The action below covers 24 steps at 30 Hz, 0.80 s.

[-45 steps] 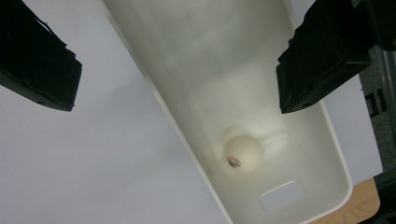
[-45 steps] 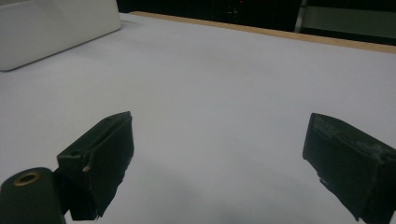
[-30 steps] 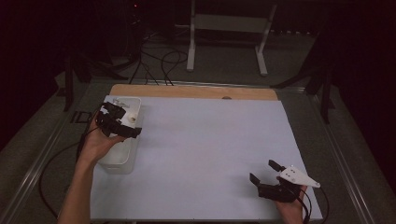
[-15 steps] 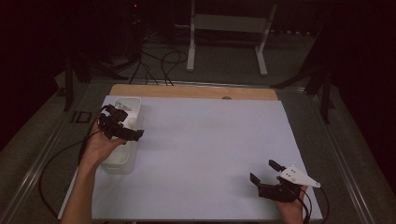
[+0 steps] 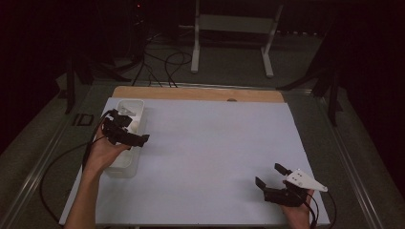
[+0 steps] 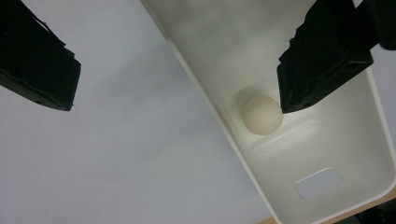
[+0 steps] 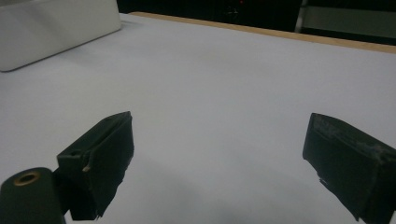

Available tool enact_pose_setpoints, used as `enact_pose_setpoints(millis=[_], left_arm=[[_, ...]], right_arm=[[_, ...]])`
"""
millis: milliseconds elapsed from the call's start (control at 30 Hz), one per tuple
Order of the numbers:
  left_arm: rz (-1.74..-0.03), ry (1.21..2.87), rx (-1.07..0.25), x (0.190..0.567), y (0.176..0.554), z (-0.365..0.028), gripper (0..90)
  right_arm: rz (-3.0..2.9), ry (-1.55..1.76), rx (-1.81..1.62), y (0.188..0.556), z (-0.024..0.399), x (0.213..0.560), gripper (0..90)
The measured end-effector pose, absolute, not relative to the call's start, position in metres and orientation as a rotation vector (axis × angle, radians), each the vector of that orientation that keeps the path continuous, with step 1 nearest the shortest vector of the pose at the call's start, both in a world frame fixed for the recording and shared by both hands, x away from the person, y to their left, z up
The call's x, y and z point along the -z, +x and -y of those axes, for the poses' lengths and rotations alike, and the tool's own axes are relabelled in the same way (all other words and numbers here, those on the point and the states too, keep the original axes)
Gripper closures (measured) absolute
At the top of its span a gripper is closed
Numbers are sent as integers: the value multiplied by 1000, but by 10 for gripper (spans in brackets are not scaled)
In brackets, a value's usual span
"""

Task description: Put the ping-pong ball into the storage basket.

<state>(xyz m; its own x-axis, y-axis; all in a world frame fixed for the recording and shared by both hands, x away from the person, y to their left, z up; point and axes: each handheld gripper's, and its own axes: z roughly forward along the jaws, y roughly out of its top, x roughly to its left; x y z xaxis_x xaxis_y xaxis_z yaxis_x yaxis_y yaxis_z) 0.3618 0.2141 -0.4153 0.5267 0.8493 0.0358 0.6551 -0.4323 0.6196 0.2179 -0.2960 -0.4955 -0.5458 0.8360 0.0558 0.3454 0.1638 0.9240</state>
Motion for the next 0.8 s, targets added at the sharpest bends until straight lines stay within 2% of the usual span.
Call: enact_pose_setpoints(millis=[800], left_arm=[[-1117,2162,-488,421,346,-206,1]], right_arm=[[-1968,1119,-1370,218,296,495,84]])
